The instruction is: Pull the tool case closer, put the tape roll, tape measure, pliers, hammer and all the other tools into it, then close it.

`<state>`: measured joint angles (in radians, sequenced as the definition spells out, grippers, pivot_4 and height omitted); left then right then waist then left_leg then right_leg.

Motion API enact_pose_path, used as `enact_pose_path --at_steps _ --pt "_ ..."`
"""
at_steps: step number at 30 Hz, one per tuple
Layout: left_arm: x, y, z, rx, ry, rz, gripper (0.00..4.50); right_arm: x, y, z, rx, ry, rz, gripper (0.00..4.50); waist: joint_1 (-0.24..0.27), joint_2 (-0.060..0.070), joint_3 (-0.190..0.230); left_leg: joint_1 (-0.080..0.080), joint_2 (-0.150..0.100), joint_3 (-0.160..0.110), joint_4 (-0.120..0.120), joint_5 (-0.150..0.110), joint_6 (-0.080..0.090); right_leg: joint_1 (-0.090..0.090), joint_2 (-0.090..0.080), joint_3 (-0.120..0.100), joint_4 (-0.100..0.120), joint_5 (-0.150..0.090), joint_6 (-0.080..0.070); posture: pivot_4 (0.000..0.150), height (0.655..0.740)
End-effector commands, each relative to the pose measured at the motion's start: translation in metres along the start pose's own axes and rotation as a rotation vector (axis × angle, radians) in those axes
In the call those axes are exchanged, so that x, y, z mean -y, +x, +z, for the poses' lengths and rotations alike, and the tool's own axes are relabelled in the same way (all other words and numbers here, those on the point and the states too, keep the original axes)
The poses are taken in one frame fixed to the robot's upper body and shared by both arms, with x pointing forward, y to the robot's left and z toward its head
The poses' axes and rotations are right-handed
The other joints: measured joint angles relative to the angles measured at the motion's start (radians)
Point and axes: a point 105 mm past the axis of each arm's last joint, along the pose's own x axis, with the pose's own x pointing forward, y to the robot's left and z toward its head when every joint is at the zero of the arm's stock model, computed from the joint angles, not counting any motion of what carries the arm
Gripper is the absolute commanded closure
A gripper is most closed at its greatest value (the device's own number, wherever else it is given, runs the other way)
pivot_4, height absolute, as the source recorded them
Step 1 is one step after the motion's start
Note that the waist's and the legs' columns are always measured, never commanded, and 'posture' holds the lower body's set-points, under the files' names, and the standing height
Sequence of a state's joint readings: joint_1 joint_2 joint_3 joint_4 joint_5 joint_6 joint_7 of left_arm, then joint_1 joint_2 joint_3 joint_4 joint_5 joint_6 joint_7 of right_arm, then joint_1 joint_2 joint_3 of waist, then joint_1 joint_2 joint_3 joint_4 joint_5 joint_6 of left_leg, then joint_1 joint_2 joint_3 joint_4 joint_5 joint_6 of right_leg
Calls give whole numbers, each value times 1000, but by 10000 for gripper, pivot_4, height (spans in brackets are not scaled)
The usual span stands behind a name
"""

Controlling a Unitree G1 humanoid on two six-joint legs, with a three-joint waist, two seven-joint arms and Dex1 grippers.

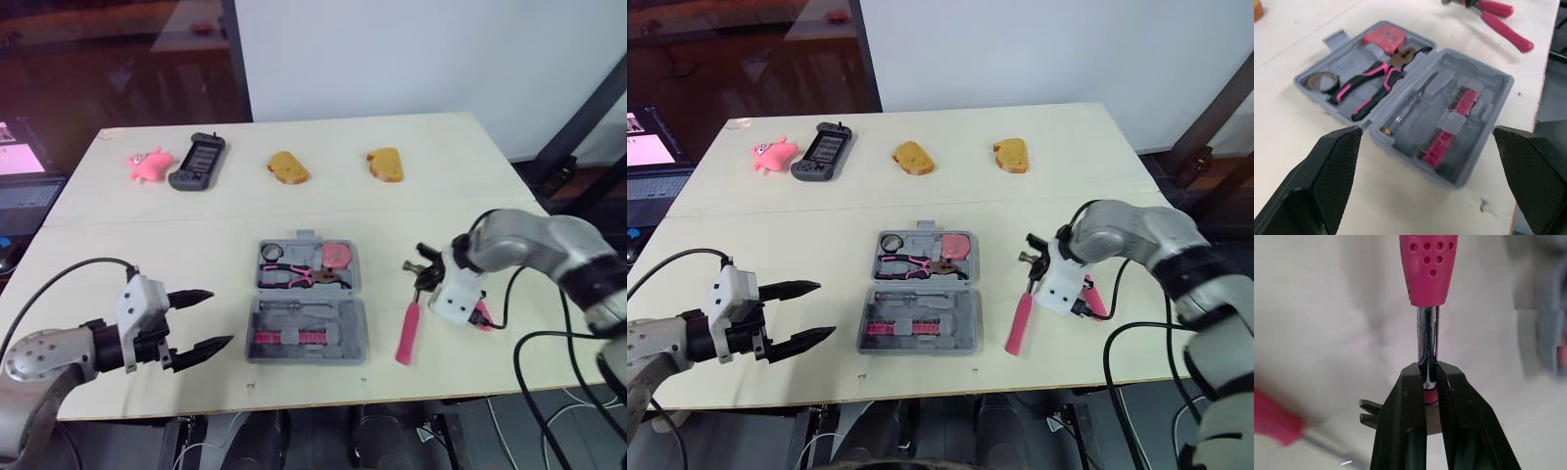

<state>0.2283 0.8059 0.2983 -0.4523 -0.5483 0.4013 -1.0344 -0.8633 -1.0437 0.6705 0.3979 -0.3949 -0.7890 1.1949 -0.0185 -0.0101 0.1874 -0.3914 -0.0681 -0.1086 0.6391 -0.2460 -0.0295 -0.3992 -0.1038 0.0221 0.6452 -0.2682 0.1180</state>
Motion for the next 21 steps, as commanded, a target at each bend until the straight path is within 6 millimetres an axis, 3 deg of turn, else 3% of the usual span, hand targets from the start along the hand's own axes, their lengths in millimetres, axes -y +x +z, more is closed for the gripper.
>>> enact_pose_path --at_steps 1,4,8,11,13,17,21 --pt "-3 -2 4 -2 42 -2 0 9 -35 16 104 425 -42 44821 5 1 1 0 0 0 -1 0 0 0 0 0 -1 0 0 1500 7400" --pt "-4 -1 4 -1 45 -4 0 21 -49 38 239 807 -66 44821 2 2 2 -2 0 0 -3 0 0 -5 -1 0 0 0 0 1500 7400" --pt "-4 -1 3 1 43 -3 0 18 -51 28 137 1442 -50 44821 5 3 2 -3 2 0 -4 0 0 -8 -1 1 0 0 -2 1500 7400" --pt "-3 -1 2 -2 43 1 0 22 -45 13 109 1722 -119 44821 7 2 1 -4 2 0 -3 0 0 -9 -1 1 -1 1 -5 1500 7400" --pt "-3 -2 2 -3 43 3 0 18 -39 10 97 1822 -123 44821 12 2 1 -6 2 0 -4 0 -1 -10 -1 0 -3 1 -5 1500 7400" --pt "-7 -2 7 5 46 18 0 4 -18 0 -7 1875 -176 44821 15 2 1 -22 -2 0 -3 1 -2 -26 -2 0 -4 5 0 1500 7400" --pt "-8 -4 13 12 60 30 0 -10 -2 -4 -74 1932 -190 44821 10 2 1 -26 -5 1 -5 2 -2 -31 -8 -1 -3 6 1 1500 7400"
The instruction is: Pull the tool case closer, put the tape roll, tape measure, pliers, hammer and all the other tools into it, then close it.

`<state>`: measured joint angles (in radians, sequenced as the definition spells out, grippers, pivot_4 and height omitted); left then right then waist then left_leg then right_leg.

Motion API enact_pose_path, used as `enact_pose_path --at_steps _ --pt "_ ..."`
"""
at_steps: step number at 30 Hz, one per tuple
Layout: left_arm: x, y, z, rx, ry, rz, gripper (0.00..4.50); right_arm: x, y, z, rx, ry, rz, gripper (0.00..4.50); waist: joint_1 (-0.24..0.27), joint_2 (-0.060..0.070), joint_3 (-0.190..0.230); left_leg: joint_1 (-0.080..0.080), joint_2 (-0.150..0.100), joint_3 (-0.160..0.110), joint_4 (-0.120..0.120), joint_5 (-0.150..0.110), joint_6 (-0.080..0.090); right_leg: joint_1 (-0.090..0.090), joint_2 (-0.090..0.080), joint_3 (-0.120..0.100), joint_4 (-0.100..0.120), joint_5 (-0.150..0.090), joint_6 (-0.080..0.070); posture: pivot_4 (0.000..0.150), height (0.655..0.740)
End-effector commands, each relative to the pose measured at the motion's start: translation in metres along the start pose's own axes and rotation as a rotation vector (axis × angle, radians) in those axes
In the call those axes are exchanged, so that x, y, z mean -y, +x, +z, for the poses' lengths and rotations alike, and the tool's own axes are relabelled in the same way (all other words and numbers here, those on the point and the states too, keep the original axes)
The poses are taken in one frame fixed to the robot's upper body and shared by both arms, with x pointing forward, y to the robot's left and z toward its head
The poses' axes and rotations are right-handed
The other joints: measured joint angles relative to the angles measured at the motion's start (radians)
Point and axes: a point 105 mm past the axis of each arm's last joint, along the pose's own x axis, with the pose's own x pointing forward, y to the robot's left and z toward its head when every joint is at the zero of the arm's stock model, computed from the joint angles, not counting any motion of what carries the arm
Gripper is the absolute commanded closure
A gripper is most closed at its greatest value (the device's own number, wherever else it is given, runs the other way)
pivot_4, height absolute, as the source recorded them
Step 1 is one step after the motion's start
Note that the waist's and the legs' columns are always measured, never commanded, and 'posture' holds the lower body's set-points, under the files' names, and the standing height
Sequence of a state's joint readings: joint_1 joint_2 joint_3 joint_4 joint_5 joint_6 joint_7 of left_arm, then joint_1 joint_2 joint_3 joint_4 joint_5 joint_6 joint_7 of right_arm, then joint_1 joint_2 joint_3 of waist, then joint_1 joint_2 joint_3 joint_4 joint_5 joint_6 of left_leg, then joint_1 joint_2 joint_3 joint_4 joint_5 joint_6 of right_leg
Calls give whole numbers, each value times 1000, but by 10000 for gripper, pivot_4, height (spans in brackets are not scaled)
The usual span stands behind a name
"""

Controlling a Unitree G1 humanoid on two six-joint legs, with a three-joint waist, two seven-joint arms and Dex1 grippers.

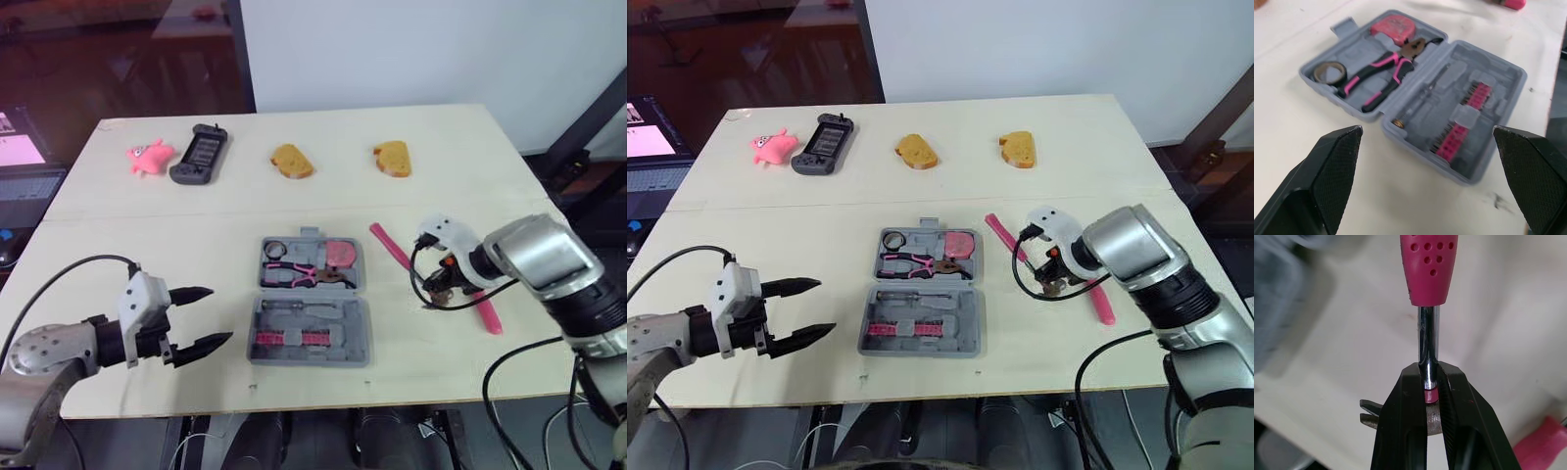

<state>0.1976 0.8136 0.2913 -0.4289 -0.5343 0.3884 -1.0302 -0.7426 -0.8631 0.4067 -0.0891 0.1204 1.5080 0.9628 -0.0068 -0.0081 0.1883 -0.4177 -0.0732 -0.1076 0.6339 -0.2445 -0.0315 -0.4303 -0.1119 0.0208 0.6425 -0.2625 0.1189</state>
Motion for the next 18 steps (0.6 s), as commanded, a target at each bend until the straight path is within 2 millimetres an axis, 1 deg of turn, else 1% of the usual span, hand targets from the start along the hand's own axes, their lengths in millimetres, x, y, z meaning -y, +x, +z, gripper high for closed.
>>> enact_pose_path --at_steps 1,5,10,12,14,15,16,18 --pt "-2 -6 13 25 35 23 0 6 0 -3 22 25 -58 44821 -3 0 0 0 0 0 0 0 0 0 0 0 0 0 0 1500 7400" --pt "0 -8 21 45 35 20 0 -4 12 -13 -8 5 -29 44821 -7 0 0 1 1 0 0 0 0 0 1 -1 2 0 0 1500 7400" --pt "6 -7 26 44 40 -11 0 -2 25 -11 1 18 -53 44821 -8 0 0 9 3 0 1 1 -1 8 6 0 3 0 -1 1500 7400" --pt "7 -5 28 45 41 -22 0 0 28 -11 2 37 -58 35197 -7 0 0 9 4 0 3 2 -2 8 7 0 4 0 -1 1500 7400" --pt "7 -4 31 49 43 -33 0 0 29 -11 5 52 -53 27020 -7 0 0 8 4 -1 5 2 -2 8 8 0 5 0 -1 1500 7400" --pt "7 -3 32 51 43 -38 0 0 28 -10 11 66 -52 21556 -7 0 0 8 4 -1 5 2 -2 8 8 0 5 0 -1 1500 7400" --pt "6 -3 33 52 39 -43 0 1 27 -8 19 77 -54 17544 -7 0 0 9 4 -1 6 2 -2 9 8 0 5 0 -1 1500 7400" --pt "8 -2 35 52 25 -66 0 4 20 -1 65 106 -64 6138 -7 0 0 9 4 -1 7 2 -2 10 9 0 5 0 -1 1500 7400"
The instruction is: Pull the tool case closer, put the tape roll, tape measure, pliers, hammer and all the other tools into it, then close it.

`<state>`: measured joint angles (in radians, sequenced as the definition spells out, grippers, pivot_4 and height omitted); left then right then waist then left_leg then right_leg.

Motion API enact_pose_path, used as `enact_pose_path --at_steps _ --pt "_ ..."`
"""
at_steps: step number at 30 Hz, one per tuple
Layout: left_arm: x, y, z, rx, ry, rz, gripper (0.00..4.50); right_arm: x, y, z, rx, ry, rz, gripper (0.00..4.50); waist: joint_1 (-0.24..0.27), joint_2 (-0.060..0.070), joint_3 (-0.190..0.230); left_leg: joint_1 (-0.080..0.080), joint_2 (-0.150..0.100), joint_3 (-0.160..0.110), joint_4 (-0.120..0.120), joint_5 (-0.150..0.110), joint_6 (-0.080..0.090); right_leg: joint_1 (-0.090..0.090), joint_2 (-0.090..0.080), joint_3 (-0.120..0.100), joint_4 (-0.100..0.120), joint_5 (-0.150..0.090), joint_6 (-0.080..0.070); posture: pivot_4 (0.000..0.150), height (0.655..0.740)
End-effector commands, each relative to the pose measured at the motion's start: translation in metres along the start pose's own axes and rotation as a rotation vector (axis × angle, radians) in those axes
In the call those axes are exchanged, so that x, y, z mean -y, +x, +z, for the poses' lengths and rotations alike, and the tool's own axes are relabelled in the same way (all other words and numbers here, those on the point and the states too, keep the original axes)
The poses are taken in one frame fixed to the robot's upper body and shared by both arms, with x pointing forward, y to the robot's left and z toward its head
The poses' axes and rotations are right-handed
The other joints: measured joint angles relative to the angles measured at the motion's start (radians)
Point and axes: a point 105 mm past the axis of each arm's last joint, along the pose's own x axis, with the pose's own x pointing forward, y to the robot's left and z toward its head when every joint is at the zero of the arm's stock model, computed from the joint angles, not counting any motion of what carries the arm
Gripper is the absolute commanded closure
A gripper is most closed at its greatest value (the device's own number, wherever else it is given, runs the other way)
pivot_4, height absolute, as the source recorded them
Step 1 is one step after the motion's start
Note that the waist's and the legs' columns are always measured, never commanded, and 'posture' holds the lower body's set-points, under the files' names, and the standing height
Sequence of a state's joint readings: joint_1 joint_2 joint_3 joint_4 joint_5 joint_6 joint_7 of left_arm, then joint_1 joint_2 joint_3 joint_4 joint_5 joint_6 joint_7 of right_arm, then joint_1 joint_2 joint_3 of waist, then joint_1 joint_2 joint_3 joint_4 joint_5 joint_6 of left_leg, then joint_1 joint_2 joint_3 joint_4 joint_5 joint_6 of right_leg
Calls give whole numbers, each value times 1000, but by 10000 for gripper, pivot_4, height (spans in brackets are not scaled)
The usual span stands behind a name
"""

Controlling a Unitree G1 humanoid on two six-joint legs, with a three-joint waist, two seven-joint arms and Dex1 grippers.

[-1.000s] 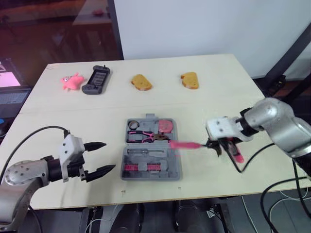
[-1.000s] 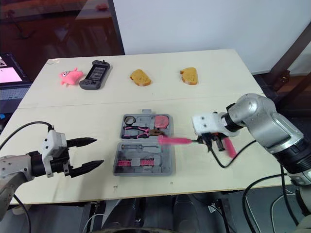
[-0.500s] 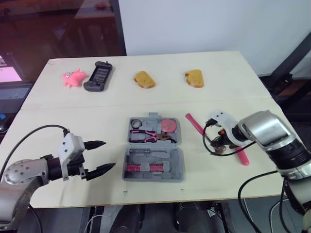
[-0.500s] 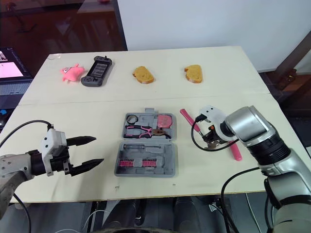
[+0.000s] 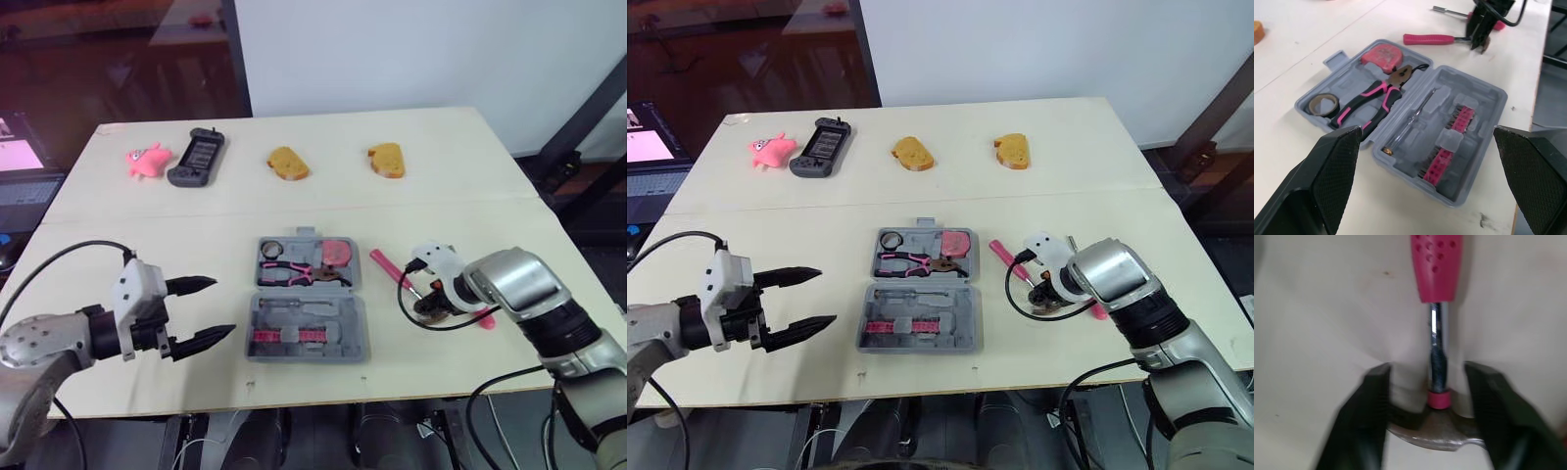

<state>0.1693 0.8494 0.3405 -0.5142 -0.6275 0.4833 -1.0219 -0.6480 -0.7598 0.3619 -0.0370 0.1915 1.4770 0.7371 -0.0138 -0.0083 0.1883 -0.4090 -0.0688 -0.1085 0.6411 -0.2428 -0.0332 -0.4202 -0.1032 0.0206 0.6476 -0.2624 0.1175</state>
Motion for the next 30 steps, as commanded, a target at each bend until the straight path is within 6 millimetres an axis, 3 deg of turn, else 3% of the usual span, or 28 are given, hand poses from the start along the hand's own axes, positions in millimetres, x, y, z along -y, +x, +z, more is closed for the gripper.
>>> enact_pose_path --at_steps 1,7,10,13,15,17,19,24,30 --pt "4 1 11 17 4 -44 0 11 -20 19 111 62 -34 1163 0 0 0 0 0 0 1 0 0 0 0 0 0 0 0 1500 7400" --pt "3 4 16 36 -9 -79 0 6 -53 39 322 -15 -40 489 2 0 0 0 0 -1 1 0 0 0 0 0 0 0 0 1500 7400" --pt "-4 7 19 48 20 -72 0 -5 -74 55 579 -43 28 489 4 0 0 0 0 -1 1 0 0 1 0 -1 0 0 0 1500 7400" --pt "-10 12 22 49 55 -79 0 5 -85 43 720 -136 -127 489 8 0 0 0 0 -1 2 0 0 2 1 -2 1 0 1 1500 7400" --pt "-13 13 23 48 72 -84 0 7 -82 23 725 -201 -162 489 7 0 0 0 0 -1 3 -1 1 4 1 -2 0 1 1 1500 7400" --pt "-12 14 23 50 71 -98 0 0 -70 -8 656 -168 -68 489 7 0 0 0 -1 -2 4 -1 2 6 0 -2 -1 1 2 1500 7400" --pt "-9 15 22 44 69 -114 0 3 -61 -26 620 -97 -65 489 2 0 0 2 0 -1 4 -1 2 7 0 -2 -1 1 2 1500 7400" --pt "-2 16 18 36 76 -132 0 7 -45 -39 575 -111 -85 489 -5 0 0 4 4 1 5 -1 2 8 3 0 -1 0 0 1500 7400" --pt "8 15 20 29 118 -137 0 12 -20 -31 559 -130 -64 489 3 0 0 4 5 1 6 -1 2 9 4 0 -2 -1 -2 1500 7400"
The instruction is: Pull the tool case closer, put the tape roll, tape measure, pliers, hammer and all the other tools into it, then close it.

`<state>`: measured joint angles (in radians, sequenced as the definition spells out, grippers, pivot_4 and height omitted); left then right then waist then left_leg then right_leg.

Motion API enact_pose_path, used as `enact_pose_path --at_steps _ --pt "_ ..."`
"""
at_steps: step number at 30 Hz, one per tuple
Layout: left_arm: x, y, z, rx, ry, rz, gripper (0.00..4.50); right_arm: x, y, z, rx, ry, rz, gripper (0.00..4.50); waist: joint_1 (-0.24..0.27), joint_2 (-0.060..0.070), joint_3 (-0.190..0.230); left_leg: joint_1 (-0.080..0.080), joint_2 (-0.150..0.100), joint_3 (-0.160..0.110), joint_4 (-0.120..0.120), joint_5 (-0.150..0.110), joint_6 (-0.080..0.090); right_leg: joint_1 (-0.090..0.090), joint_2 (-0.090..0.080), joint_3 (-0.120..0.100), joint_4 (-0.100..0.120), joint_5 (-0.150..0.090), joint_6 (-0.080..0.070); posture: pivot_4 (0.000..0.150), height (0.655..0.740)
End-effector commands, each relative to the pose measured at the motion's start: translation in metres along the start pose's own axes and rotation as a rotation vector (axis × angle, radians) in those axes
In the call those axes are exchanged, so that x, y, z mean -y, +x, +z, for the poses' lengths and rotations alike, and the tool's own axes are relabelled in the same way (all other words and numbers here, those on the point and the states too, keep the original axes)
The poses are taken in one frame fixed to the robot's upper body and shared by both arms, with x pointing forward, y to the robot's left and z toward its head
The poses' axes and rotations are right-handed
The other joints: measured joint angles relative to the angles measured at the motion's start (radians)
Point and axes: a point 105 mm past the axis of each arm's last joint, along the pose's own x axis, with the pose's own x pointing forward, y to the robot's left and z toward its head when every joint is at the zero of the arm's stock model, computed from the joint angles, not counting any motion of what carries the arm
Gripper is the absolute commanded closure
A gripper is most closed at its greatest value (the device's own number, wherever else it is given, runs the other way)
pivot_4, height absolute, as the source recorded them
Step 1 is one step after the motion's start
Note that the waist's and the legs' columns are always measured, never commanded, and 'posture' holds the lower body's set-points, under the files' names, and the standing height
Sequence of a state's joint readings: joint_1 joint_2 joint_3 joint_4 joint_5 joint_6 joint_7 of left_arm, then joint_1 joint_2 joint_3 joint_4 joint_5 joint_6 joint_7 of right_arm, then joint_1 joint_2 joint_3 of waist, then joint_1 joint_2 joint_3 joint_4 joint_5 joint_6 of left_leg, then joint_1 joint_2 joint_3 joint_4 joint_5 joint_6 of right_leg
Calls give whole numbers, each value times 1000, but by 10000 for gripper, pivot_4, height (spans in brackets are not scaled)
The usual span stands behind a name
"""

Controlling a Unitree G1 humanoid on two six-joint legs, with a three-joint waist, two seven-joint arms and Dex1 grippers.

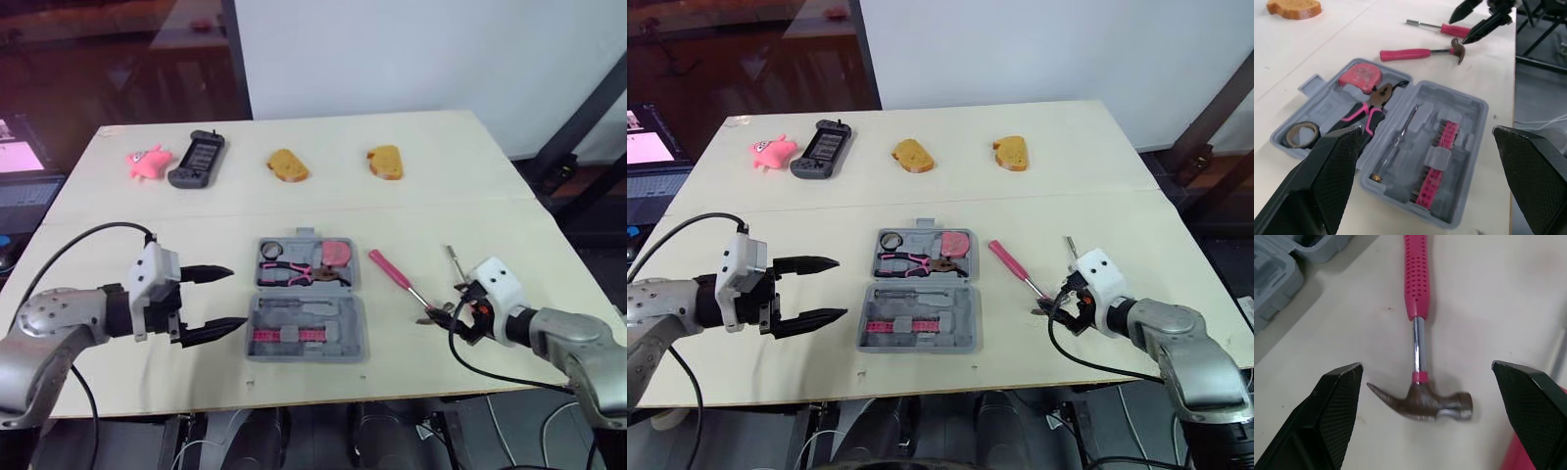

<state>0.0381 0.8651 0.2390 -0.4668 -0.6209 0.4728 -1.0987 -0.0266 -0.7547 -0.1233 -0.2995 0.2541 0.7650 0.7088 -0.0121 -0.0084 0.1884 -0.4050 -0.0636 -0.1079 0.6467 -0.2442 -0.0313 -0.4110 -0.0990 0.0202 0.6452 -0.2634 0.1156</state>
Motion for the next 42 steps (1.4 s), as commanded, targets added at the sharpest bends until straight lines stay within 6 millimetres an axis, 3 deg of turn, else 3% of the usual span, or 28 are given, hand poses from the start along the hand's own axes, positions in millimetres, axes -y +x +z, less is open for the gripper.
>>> enact_pose_path --at_steps 1,6,10,22,25,29,34,38,42 --pt "8 -1 9 3 74 -6 0 5 11 6 26 -27 -9 489 1 0 0 0 0 0 0 0 0 0 0 0 0 0 0 1500 7400" --pt "13 -2 16 35 102 12 0 8 26 3 7 -15 -1 489 2 0 0 0 0 -1 0 0 0 0 0 0 0 0 0 1500 7400" --pt "14 -4 20 51 108 26 0 12 31 -3 -27 -10 -5 18148 2 0 0 0 0 0 0 0 0 0 0 0 0 0 -1 1500 7400" --pt "15 -5 23 80 118 38 0 4 41 -5 -53 -36 25 18148 1 0 0 0 1 0 0 0 0 0 1 0 0 0 -1 1500 7400" --pt "14 -5 22 78 120 42 0 0 43 -5 -55 -45 32 26952 0 0 0 0 1 0 0 0 0 0 1 0 0 0 -1 1500 7400" --pt "12 -6 20 72 117 51 0 -7 44 -6 -62 -20 53 44479 0 0 0 0 1 0 0 0 0 0 1 0 0 0 -1 1500 7400" --pt "11 -10 18 72 77 66 0 -8 41 -5 -65 -18 44 44479 1 0 0 1 1 -1 0 0 0 1 1 0 0 0 -1 1500 7400" --pt "5 -19 11 53 57 101 0 -5 31 24 11 -59 54 44479 1 0 0 0 1 -1 0 0 0 1 1 0 0 0 -1 1500 7400" --pt "0 -29 -7 -16 59 132 0 -12 14 52 30 -235 110 44479 -1 2 1 0 1 0 0 0 0 0 1 0 0 0 -1 1500 7400"
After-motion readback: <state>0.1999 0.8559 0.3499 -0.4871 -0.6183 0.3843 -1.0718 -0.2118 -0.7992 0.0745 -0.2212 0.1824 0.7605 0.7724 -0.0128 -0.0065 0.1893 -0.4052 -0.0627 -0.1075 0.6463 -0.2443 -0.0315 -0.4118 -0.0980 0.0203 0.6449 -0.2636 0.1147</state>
